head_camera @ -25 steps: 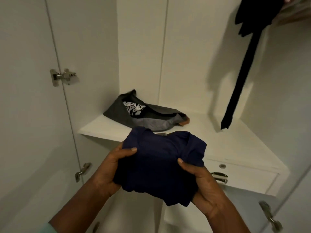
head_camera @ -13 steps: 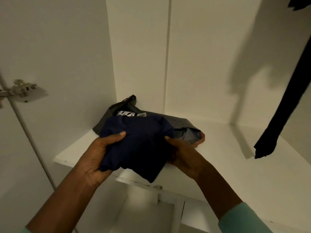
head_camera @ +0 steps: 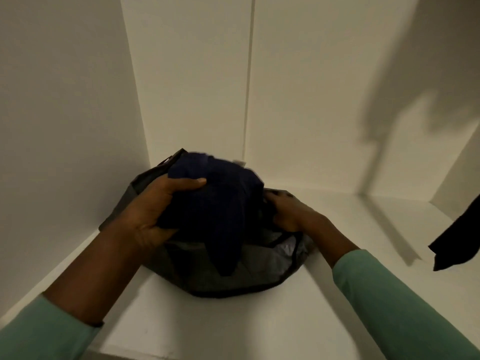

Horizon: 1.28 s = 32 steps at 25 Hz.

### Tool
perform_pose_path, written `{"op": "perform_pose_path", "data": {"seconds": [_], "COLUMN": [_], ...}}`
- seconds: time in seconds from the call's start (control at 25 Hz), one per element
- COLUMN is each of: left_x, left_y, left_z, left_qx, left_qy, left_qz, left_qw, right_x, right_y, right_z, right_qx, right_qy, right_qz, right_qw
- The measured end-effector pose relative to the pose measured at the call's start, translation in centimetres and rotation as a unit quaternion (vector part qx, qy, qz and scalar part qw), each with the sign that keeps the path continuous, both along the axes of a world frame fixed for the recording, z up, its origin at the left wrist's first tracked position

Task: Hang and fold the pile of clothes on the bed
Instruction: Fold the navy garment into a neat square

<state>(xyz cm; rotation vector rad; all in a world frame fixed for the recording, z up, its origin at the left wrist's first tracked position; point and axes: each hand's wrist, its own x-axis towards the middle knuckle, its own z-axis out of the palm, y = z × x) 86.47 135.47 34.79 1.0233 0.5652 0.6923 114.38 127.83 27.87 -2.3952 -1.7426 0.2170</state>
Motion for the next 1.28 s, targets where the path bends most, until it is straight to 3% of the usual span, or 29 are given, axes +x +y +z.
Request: {"op": "perform_pose_path", "data": {"seconds": [0.12, 0.2, 0.32, 0.44, 0.48, 0.52, 0.6, 0.64, 0.68, 0.76, 0.88, 0.92, 1.0, 1.04, 1.12, 1.2, 1.28], "left_x": [3.2, 5.0, 6.2, 6.5, 6.6, 6.8, 8.0, 8.9, 10.0, 12.5, 15.8, 16.5, 17.7, 18.1, 18.8, 19.2, 19.7], "left_y": [3.2, 5.8, 8.9, 10.3, 10.4, 10.1, 8.6, 8.1, 7.7, 7.6, 7.2, 7.0, 7.2, 7.5, 8.4, 9.1, 9.1], "left_z": [-2.1, -5.1, -9.5, -10.2, -9.8, -9.4, -8.3, -7.7, -7.3, -6.4, -6.6, -7.0, -8.1, -8.7, -9.8, -10.5, -10.5], "left_qx": [0.011, 0.075, 0.219, 0.331, 0.411, 0.512, 0.701, 0.754, 0.772, 0.752, 0.780, 0.778, 0.730, 0.696, 0.657, 0.650, 0.605], "left_qy": [-0.041, 0.063, 0.284, 0.326, 0.369, 0.433, 0.507, 0.491, 0.460, 0.421, 0.423, 0.410, 0.395, 0.411, 0.446, 0.428, 0.373], "left_qz": [-0.034, -0.040, -0.045, -0.065, -0.075, -0.073, -0.003, 0.010, -0.010, -0.082, -0.061, -0.068, -0.144, -0.191, -0.217, -0.202, -0.237], "left_qw": [0.999, 0.994, 0.932, 0.883, 0.830, 0.739, 0.502, 0.437, 0.438, 0.499, 0.456, 0.471, 0.539, 0.558, 0.567, 0.594, 0.663], "right_x": [2.4, 2.7, 2.8, 2.6, 2.3, 2.1, 1.7, 1.5, 1.3, 1.2, 1.0, 0.9, 0.5, 0.5, 0.3, 0.2, 0.3], "right_y": [0.2, 0.2, 0.5, 0.8, 0.7, 0.6, 0.1, -0.1, -0.3, -0.7, -1.4, -1.6, -1.5, -1.4, -1.2, -1.2, -1.5], "right_z": [1.8, 2.6, 1.7, 0.2, -0.2, -0.5, -0.6, -0.5, -0.4, -0.3, -0.5, -0.6, -0.6, -0.6, -0.3, 0.0, 0.0], "right_qx": [0.144, 0.155, 0.108, 0.087, 0.068, 0.051, 0.041, 0.051, 0.069, 0.107, 0.147, 0.158, 0.204, 0.227, 0.252, 0.253, 0.249], "right_qy": [0.123, 0.166, 0.198, 0.235, 0.227, 0.208, 0.150, 0.119, 0.093, 0.062, 0.048, 0.058, 0.110, 0.144, 0.195, 0.217, 0.235], "right_qz": [-0.042, -0.085, -0.112, -0.152, -0.164, -0.166, -0.151, -0.140, -0.128, -0.114, -0.115, -0.114, -0.113, -0.116, -0.126, -0.130, -0.125], "right_qw": [0.981, 0.970, 0.968, 0.956, 0.958, 0.963, 0.976, 0.982, 0.985, 0.986, 0.981, 0.979, 0.966, 0.956, 0.939, 0.934, 0.931]}}
